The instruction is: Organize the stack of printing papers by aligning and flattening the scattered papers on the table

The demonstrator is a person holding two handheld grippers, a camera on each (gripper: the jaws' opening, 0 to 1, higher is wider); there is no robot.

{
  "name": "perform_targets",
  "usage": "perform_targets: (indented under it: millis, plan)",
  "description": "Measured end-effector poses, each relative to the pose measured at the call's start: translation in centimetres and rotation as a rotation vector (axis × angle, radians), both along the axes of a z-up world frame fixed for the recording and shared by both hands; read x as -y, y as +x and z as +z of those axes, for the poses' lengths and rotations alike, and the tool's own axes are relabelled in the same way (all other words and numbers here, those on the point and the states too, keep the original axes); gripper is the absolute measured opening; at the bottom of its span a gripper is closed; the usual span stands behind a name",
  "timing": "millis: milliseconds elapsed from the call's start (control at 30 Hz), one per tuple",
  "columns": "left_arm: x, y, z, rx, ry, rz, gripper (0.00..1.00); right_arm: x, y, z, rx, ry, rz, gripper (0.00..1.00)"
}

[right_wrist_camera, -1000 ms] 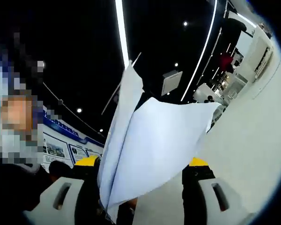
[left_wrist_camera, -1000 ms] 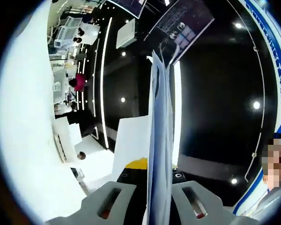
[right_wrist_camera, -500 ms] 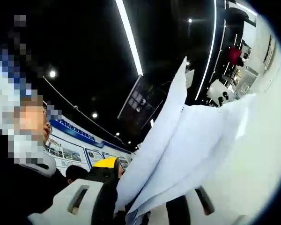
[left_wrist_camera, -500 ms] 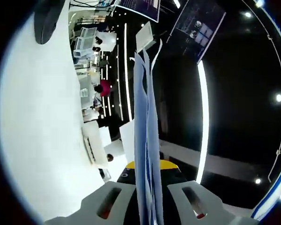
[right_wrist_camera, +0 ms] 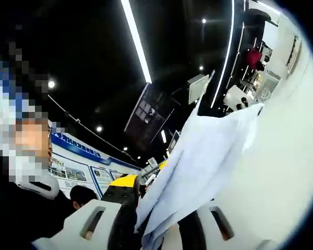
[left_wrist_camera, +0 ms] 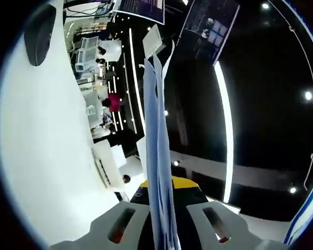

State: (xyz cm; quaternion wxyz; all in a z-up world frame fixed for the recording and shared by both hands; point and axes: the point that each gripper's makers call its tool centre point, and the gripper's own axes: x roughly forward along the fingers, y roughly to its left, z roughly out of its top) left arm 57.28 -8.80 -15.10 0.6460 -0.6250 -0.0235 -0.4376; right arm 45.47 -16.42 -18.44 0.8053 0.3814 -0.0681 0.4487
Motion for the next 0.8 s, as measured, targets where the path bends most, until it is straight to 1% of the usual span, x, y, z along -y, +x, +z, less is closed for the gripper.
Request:
perform_targets:
  millis: [67,200,300,367,800]
  plan:
    - [-0.3,0.0,0.2,0.017,0.018,0.021,0.06,0.0,0.3,-0.4,-0.010,-0.020,-0.017,0.24]
    - [-0.8,-0.1,0.7,0.061,0.057,0.057,0.06,-0.6,0.5,-0.8,-0.024,-0.056,-0.013,0.24]
    - [-1.0,0.1,0.7,0.049,0.039,0.051,0.06,-0.8,0.5,-1.1,-0.030,-0.077,-0.011,0.24]
    - [-1.1,0.1,0.7,0.045,0.035,0.049,0.06,-0.8,0.5,-1.0,-0.027,-0.072,-0.005,0.24]
    - [-1.1,0.0,1.4,0.088,0.048,0.061,0.06,-0.7,0.4,-1.0,-0.042,-0.053,0.007,0.26]
